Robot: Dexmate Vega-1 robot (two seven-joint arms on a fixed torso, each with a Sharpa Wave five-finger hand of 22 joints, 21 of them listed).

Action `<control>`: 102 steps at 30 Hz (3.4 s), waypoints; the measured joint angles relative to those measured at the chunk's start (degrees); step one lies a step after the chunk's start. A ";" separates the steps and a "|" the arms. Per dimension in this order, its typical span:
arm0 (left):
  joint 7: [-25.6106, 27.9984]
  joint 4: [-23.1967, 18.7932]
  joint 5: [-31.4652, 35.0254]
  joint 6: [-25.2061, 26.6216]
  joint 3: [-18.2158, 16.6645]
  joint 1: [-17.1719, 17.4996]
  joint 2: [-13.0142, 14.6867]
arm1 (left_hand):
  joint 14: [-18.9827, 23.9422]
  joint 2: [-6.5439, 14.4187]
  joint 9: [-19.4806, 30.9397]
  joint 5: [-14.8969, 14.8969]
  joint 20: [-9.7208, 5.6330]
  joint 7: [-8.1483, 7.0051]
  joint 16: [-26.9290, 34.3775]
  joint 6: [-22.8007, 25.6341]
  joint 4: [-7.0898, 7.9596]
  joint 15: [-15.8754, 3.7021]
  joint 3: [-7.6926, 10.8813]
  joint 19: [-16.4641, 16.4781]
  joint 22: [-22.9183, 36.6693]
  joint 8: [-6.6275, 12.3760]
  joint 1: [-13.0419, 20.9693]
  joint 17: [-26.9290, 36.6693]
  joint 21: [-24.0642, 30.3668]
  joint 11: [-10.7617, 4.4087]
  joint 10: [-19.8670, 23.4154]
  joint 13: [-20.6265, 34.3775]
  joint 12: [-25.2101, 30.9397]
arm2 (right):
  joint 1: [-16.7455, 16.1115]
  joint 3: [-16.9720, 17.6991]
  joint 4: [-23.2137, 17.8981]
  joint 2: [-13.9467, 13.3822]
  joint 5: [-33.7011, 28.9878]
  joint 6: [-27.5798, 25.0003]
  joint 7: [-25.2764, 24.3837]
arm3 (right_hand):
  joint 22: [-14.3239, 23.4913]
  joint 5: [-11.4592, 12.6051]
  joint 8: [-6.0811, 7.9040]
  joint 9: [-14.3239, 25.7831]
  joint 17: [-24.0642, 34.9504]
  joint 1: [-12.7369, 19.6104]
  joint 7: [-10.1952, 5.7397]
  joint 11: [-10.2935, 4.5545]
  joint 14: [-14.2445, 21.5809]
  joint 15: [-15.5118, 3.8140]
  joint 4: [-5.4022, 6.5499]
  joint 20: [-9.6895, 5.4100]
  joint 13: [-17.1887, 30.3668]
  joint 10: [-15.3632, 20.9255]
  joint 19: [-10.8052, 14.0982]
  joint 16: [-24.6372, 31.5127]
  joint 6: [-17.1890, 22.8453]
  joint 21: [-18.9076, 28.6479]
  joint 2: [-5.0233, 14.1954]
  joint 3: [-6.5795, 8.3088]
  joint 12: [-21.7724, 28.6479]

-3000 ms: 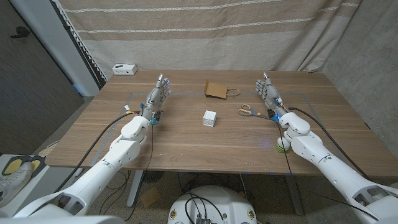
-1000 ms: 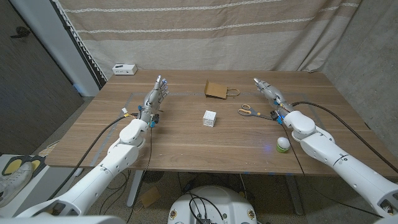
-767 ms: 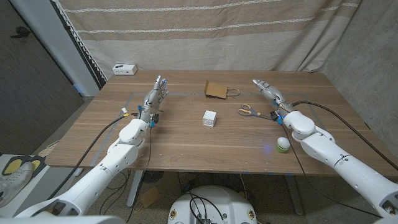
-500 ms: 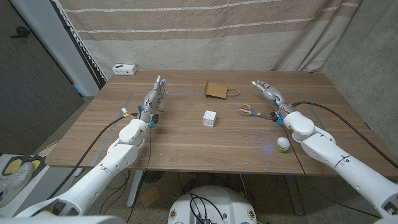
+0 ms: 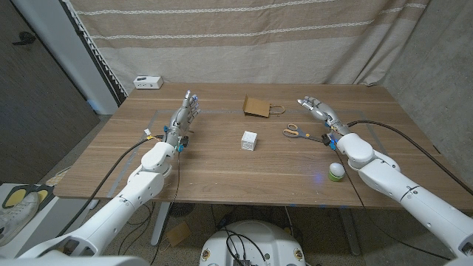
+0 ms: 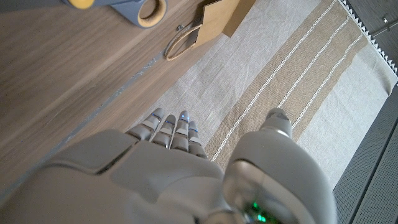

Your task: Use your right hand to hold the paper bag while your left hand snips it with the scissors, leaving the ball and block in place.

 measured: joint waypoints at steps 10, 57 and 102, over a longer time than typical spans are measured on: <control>-0.21 0.26 -0.14 -0.08 0.00 -0.05 -0.02 | 0.00 0.01 0.00 0.00 0.00 0.00 0.00 0.00 0.24 0.00 -0.24 0.00 0.00 0.00 0.01 0.00 0.00 0.00 0.00 0.00 0.00 | -0.19 -0.20 -0.68 -0.82 -1.40 -1.16 -0.26 | 0.00 0.86 0.45 -0.01 0.00 1.22 -0.31 -0.11 0.71 -0.10 -0.65 -0.30 0.10 0.50 0.30 0.00 1.74 0.00 0.29 0.20 0.26; 1.09 -1.46 0.68 -0.11 0.20 0.45 -0.08 | 0.00 -0.45 0.02 0.00 0.00 0.00 0.00 0.60 0.23 0.00 -0.23 0.00 0.00 0.00 -0.44 -0.01 0.01 0.00 0.00 0.01 0.00 | -1.09 -0.26 -3.71 -5.49 -8.39 -4.77 -1.58 | -0.01 2.10 0.26 -0.02 0.00 3.09 -0.39 -0.62 1.70 -0.19 -1.06 -0.51 0.25 1.42 1.53 0.00 2.44 0.00 0.11 0.20 0.65; 2.26 -2.74 1.46 1.28 0.69 0.86 0.24 | 0.00 -0.44 0.03 0.00 0.00 0.21 0.00 0.80 0.23 0.00 -0.23 0.00 0.00 0.00 -0.44 -0.01 0.01 0.00 0.00 0.00 0.00 | -1.99 -0.56 -6.92 -8.75 -13.74 -8.86 -2.11 | -0.01 2.97 0.26 -0.02 0.00 4.96 -0.68 -0.51 2.55 -0.10 -1.45 0.07 0.24 2.13 2.46 0.00 3.34 -0.44 0.47 0.60 0.88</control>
